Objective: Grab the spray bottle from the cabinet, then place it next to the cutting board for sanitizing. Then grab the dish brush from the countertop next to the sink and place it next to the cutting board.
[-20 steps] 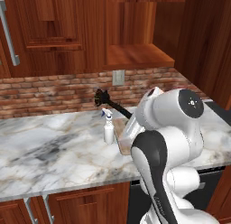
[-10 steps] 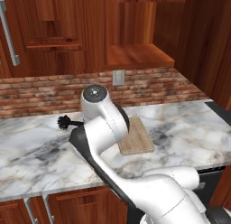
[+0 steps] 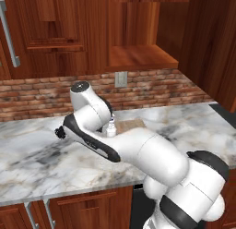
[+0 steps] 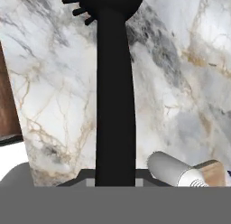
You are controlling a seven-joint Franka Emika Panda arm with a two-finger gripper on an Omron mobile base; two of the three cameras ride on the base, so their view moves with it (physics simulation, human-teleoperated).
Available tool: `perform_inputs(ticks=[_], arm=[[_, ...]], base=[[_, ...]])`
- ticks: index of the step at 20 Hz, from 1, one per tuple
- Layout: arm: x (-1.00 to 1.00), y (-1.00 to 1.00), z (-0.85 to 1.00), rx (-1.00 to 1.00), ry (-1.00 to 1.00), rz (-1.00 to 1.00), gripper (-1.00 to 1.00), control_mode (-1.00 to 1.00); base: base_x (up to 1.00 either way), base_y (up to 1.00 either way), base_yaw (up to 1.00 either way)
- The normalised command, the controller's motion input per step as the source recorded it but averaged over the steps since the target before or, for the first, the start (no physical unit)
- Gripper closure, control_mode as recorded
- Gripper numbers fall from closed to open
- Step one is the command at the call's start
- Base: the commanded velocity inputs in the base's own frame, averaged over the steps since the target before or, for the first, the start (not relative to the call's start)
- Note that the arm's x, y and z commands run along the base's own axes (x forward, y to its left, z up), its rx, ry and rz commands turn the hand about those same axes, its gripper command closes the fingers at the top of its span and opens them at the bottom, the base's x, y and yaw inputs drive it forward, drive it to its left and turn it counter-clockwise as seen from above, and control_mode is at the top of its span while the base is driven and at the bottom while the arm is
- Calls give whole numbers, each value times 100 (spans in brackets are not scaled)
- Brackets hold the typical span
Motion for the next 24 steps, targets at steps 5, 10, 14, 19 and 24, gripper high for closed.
perform_inputs(ticks=[5,10,14,19,24], arm=[[46,-9,-55,-2,8,15,100,-100],[0,-22,-49,-5,0,16,100,-100],[-9,-31,-43,-3,0,11,100,-100],[-31,-54,-25,0,-1,7,100,-100],[-36,-54,-7,0,-1,-1,100,-100]], base=[[0,0,0],[0,0,0],[0,0,0],[0,0,0],[0,0,0]])
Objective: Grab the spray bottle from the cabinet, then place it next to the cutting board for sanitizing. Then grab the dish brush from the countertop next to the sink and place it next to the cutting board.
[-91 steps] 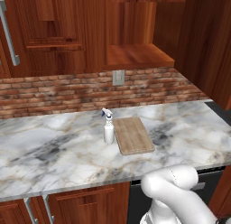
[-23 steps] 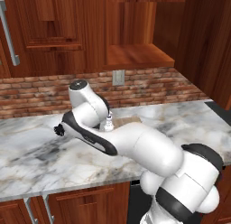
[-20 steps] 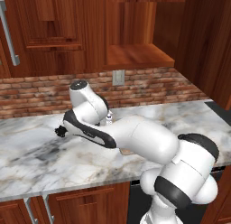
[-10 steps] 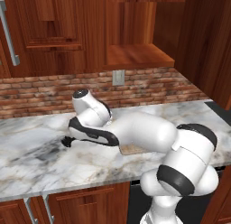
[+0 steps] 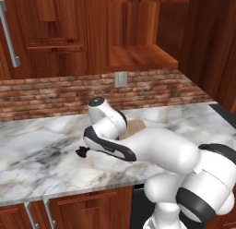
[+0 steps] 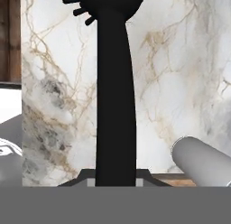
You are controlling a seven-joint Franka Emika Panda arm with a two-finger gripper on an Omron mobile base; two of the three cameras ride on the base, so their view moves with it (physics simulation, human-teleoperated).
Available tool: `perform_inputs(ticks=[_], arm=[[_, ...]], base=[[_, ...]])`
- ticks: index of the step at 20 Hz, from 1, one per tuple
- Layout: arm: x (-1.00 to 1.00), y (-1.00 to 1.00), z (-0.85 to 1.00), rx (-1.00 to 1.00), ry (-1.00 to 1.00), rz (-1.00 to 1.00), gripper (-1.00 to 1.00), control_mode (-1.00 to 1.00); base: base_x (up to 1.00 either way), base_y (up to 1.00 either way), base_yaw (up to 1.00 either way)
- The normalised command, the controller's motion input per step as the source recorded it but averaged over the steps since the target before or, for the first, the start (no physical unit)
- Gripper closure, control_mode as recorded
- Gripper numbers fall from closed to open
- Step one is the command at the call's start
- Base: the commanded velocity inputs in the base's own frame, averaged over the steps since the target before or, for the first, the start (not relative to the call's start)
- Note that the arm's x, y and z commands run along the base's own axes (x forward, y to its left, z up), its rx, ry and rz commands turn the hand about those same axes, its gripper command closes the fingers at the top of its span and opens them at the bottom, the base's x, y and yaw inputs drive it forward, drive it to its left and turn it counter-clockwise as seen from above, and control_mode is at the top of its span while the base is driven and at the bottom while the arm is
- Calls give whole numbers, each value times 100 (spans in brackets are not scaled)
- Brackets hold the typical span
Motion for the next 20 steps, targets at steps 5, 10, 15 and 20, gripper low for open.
perform_inputs(ticks=[5,10,15,20], arm=[[18,-38,-30,-3,10,-3,100,-100],[43,-46,-42,0,20,0,100,-100],[8,-57,-30,0,26,0,100,-100],[-4,-37,-18,0,21,-2,100,-100]], base=[[0,0,0],[0,0,0],[0,0,0],[0,0,0]])
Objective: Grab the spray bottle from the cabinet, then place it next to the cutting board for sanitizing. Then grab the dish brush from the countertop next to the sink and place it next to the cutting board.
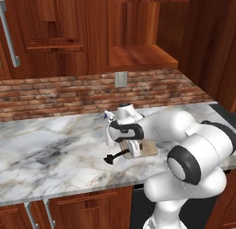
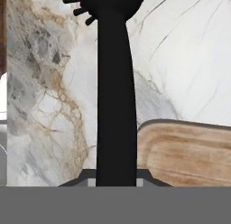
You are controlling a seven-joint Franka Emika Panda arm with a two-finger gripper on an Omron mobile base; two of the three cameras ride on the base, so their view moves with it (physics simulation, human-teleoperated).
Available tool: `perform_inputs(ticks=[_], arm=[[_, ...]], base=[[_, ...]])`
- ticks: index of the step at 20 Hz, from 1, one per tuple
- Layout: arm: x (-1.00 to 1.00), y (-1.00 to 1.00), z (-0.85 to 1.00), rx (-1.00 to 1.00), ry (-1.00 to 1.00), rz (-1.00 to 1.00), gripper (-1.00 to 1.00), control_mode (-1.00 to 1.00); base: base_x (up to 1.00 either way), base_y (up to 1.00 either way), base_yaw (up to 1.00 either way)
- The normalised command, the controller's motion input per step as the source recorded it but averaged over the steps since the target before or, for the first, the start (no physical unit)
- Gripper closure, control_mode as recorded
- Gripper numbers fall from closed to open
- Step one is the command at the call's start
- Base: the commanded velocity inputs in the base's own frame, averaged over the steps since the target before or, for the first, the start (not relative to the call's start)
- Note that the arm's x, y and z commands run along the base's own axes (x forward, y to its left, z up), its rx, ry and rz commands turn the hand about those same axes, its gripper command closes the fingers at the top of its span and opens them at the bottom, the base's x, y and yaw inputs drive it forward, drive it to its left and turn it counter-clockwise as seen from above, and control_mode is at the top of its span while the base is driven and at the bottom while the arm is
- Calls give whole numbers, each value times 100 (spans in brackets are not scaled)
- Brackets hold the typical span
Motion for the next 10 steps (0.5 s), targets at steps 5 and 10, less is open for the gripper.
perform_inputs(ticks=[5,10], arm=[[0,-48,-21,-1,17,-7,100,-100],[-3,-42,-18,-1,13,-14,100,-100]], base=[[0,0,0],[0,0,0]])
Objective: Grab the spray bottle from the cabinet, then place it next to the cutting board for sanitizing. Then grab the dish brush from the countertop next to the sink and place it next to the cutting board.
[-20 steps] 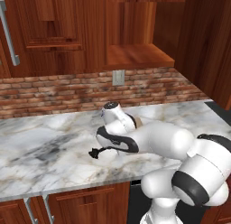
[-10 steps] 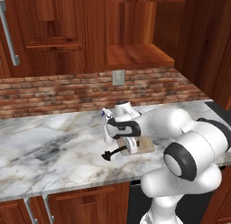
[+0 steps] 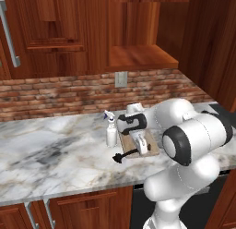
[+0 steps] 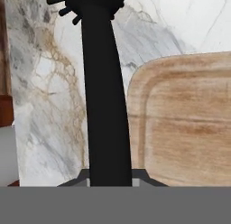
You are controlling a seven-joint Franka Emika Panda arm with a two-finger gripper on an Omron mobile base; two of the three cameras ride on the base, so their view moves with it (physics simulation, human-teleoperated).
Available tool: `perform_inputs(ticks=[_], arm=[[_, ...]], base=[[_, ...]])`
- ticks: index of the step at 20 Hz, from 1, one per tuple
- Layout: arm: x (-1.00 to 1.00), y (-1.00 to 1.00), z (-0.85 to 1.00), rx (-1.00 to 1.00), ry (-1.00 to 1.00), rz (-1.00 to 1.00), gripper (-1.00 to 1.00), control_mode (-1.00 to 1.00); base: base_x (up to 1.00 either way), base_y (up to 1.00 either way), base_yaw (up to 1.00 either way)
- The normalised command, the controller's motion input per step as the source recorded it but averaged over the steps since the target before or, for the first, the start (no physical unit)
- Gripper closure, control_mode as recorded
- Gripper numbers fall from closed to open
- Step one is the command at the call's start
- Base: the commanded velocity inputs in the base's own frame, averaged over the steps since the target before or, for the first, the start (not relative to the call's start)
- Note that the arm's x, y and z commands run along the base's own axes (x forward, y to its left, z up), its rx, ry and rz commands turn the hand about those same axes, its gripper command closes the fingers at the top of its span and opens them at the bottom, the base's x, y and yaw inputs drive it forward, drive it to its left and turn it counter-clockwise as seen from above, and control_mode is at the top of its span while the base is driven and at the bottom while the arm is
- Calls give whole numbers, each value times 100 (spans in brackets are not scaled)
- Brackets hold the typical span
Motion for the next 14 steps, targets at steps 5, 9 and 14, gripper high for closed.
perform_inputs(ticks=[5,9,14], arm=[[-13,-16,-28,-1,15,-14,100,-100],[-40,0,-25,0,8,-13,100,-100],[-83,0,-1,0,0,-17,100,-100]], base=[[0,0,0],[0,0,0],[0,0,0]])
